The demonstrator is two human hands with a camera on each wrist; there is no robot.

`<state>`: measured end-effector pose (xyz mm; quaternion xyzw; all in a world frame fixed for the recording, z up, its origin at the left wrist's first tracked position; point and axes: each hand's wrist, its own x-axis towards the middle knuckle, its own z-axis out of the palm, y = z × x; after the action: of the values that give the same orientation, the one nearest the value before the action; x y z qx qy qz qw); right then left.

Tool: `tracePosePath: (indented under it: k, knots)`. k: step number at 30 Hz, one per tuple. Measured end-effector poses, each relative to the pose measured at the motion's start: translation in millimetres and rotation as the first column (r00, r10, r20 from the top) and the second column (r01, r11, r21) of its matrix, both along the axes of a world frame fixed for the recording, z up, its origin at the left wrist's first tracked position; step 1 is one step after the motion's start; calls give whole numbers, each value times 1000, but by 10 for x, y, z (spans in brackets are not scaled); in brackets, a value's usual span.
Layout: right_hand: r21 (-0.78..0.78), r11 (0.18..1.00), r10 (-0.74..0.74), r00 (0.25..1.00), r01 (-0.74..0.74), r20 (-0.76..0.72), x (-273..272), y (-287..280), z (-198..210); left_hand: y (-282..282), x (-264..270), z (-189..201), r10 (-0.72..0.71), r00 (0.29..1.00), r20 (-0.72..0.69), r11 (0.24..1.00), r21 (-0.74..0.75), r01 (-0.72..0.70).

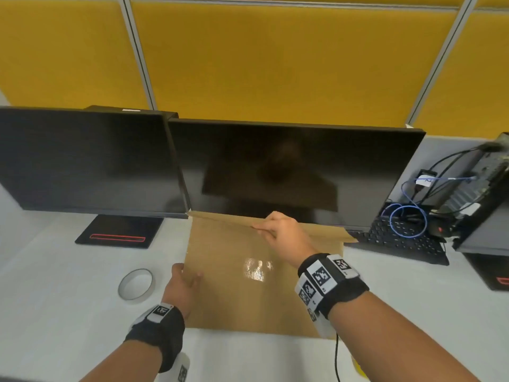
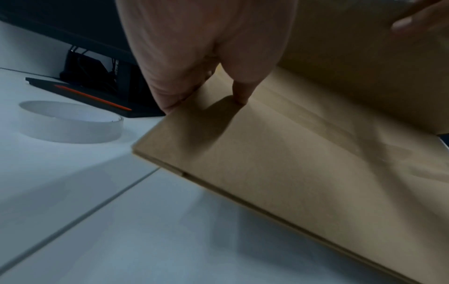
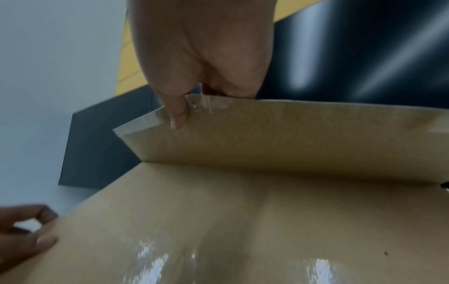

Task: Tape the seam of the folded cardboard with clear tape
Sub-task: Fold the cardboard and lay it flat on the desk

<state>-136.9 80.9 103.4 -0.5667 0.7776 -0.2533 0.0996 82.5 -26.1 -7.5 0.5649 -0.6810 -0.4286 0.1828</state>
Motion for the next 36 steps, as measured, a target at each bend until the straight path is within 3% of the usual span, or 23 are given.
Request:
tracePosePath:
  k: [7,13,16,21,24,27,29,32,36]
  knots:
    - [113,993,8,997,-17,76,121,-39,-911,-165,63,-356,-37,989,143,996,83,25]
    - [304,952,12,997,-33,73,165,-137,-1387,-233,102,-479,-88,961,261,989,138,53]
    - [432,900,59,998,-63,23,214,-154,-1596,-251,109,-488,-128,908,399,989,121,86]
    - [476,875,74,996,-89,50,310,-68,-1799,-187,110,-496,-132,793,595,983,-24,182]
    - [446,893,44,998,-58,40,402,11,-1814,-112,108,-540,-240,791,562,910,-153,384]
    - [446,893,44,999,-53,32,473,59,-1774,-33,37,-555,-423,653,629,685,-250,684]
    - [451,890,63,997,-72,36,504,87,-1769,61,-10,-565,-506,540,673,601,-173,780]
    - [451,887,80,995,-98,59,515,132,-1793,105,-17,-582,-604,450,658,632,51,773]
    - [449,886,98,994,-112,55,530,179,-1859,116,-32,-615,-602,465,650,647,56,760]
